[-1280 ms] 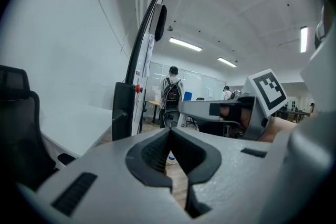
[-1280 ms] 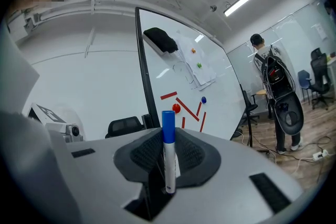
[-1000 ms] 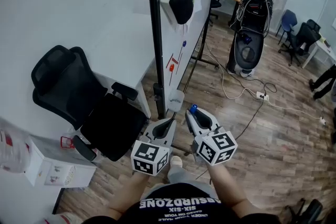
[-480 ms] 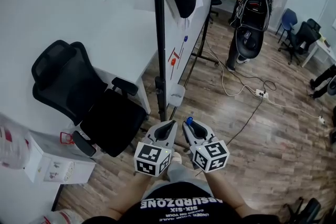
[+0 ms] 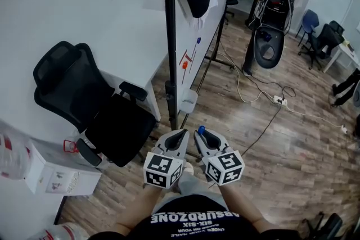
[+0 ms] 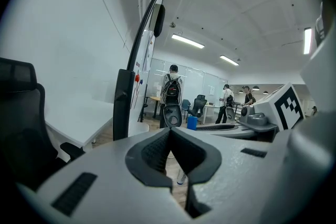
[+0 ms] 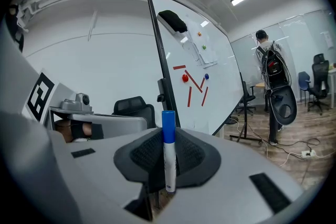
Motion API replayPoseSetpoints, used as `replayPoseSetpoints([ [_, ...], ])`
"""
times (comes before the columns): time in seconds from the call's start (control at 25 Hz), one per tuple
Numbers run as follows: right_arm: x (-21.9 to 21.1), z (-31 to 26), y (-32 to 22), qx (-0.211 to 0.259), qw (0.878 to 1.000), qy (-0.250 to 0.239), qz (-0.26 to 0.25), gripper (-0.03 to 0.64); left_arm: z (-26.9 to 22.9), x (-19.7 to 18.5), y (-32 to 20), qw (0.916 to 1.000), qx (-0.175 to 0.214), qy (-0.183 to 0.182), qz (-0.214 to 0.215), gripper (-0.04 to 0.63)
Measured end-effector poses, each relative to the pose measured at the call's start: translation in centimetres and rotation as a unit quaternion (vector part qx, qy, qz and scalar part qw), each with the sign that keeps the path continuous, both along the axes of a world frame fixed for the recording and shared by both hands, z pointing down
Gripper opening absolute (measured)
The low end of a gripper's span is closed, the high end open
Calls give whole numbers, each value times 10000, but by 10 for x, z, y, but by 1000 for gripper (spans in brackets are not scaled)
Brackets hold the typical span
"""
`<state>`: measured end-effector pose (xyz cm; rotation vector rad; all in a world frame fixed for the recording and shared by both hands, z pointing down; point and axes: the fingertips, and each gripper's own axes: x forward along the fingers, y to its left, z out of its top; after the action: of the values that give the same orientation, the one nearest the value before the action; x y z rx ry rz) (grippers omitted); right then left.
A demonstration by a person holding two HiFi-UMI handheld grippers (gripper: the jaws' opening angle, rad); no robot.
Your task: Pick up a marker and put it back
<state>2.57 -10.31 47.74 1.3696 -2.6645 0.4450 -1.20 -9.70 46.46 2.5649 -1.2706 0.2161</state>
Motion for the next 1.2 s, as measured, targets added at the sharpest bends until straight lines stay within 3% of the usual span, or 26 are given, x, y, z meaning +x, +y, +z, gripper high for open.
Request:
replayPoseSetpoints([
  [0.68,8,-14,-10,186,9998,22,70,64,1,-3,-6,10000,-24,21,-80,8],
  [1.2,11,-105,-38,1254,9918,-216,98,64,-4,-7,-14,9999,29,44,-107,8],
])
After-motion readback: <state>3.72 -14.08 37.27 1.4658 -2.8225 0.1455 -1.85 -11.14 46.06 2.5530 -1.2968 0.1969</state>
